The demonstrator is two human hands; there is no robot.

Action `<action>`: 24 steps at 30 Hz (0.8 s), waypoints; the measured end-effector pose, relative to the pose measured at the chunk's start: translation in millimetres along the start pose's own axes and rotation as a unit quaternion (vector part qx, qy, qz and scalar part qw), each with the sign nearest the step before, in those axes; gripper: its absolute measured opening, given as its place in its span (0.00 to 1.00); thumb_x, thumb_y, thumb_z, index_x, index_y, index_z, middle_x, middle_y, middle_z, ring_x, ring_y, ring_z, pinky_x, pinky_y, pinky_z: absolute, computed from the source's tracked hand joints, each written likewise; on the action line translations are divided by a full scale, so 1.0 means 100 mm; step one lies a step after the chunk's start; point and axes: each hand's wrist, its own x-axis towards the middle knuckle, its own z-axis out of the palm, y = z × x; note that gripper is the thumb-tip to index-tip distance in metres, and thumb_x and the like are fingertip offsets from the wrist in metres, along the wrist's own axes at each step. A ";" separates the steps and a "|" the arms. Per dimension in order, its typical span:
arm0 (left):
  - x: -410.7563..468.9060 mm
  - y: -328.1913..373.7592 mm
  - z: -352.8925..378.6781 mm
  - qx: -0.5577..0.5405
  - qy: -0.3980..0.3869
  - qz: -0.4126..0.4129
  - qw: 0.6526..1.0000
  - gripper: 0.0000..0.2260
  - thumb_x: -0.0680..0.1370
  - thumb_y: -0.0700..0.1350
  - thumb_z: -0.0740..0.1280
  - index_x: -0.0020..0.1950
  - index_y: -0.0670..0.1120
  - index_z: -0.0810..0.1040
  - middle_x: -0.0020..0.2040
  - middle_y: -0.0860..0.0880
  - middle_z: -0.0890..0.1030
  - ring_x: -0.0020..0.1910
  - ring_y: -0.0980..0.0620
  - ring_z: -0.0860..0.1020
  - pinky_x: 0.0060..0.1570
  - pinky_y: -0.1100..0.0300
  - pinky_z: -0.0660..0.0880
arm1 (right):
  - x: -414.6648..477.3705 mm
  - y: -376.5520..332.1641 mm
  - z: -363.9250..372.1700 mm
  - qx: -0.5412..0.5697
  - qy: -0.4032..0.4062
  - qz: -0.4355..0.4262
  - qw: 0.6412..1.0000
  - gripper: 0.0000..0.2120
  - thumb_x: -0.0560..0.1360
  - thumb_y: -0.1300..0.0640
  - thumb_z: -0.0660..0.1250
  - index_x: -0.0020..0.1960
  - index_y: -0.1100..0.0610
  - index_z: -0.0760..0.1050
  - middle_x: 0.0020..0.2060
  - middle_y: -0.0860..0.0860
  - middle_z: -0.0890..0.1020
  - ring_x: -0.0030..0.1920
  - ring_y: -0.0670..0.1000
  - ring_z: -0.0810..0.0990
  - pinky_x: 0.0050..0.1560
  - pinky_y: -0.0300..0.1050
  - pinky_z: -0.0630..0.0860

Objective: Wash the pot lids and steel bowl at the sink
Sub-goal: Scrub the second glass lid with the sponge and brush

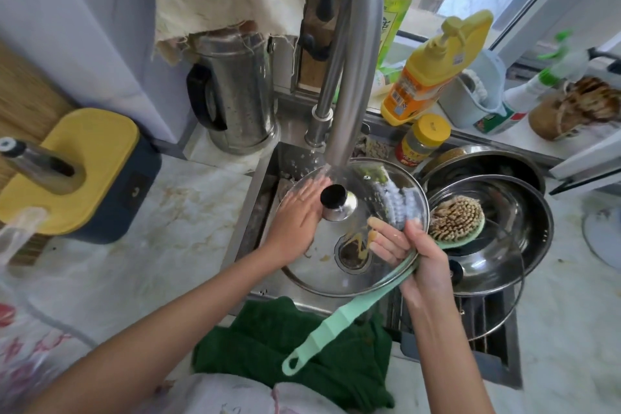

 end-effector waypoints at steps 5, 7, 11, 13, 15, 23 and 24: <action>0.38 -0.16 -0.06 -0.072 -0.006 -0.122 0.990 0.20 0.84 0.44 0.50 0.77 0.45 0.59 0.77 0.50 0.60 0.77 0.54 0.56 0.75 0.62 0.49 | -0.02 0.08 0.08 0.008 0.000 -0.022 1.000 0.05 0.69 0.58 0.64 0.41 0.57 0.67 0.41 0.63 0.84 0.37 0.55 0.85 0.34 0.43 0.82; 0.25 0.00 0.04 -0.037 0.013 -0.121 0.992 0.21 0.84 0.44 0.50 0.78 0.46 0.58 0.78 0.50 0.59 0.77 0.54 0.56 0.77 0.54 0.51 | 0.00 0.08 0.11 0.002 0.008 -0.037 0.999 0.07 0.68 0.57 0.64 0.40 0.57 0.66 0.44 0.64 0.84 0.39 0.55 0.85 0.35 0.43 0.82; -0.33 0.38 0.25 -0.009 0.033 -0.060 0.998 0.22 0.85 0.49 0.47 0.77 0.52 0.45 0.76 0.59 0.42 0.75 0.62 0.40 0.76 0.61 0.40 | 0.10 0.04 0.15 -0.007 0.026 -0.046 0.999 0.06 0.73 0.58 0.64 0.45 0.60 0.69 0.48 0.64 0.83 0.44 0.57 0.85 0.39 0.44 0.82; -0.11 0.27 0.24 -0.036 0.049 -0.069 0.996 0.22 0.84 0.50 0.48 0.79 0.51 0.51 0.79 0.55 0.49 0.77 0.58 0.47 0.77 0.57 0.46 | 0.10 0.06 0.20 -0.007 0.028 -0.049 0.998 0.07 0.77 0.61 0.61 0.41 0.58 0.73 0.47 0.64 0.83 0.45 0.57 0.85 0.40 0.44 0.82; 0.27 0.05 0.16 -0.095 0.060 -0.135 0.985 0.22 0.83 0.49 0.50 0.77 0.48 0.61 0.77 0.50 0.62 0.76 0.53 0.59 0.76 0.52 0.55 | 0.08 0.09 0.26 -0.010 0.028 -0.058 0.998 0.11 0.78 0.61 0.61 0.37 0.55 0.72 0.48 0.66 0.83 0.45 0.57 0.85 0.40 0.45 0.82; -0.62 0.42 0.34 -0.150 0.025 -0.084 0.985 0.24 0.84 0.51 0.48 0.77 0.57 0.41 0.78 0.58 0.40 0.77 0.61 0.42 0.76 0.60 0.45 | 0.22 0.26 0.41 -0.189 -0.007 -0.137 0.972 0.08 0.73 0.53 0.67 0.43 0.57 0.72 0.44 0.62 0.84 0.47 0.60 0.84 0.48 0.56 0.81; -0.71 0.48 0.36 -0.126 0.013 -0.023 0.992 0.25 0.84 0.48 0.49 0.77 0.56 0.39 0.78 0.58 0.38 0.76 0.62 0.39 0.75 0.62 0.41 | 0.23 0.30 0.42 -0.219 -0.004 -0.143 0.965 0.10 0.73 0.51 0.67 0.44 0.59 0.74 0.43 0.60 0.84 0.47 0.58 0.84 0.50 0.56 0.81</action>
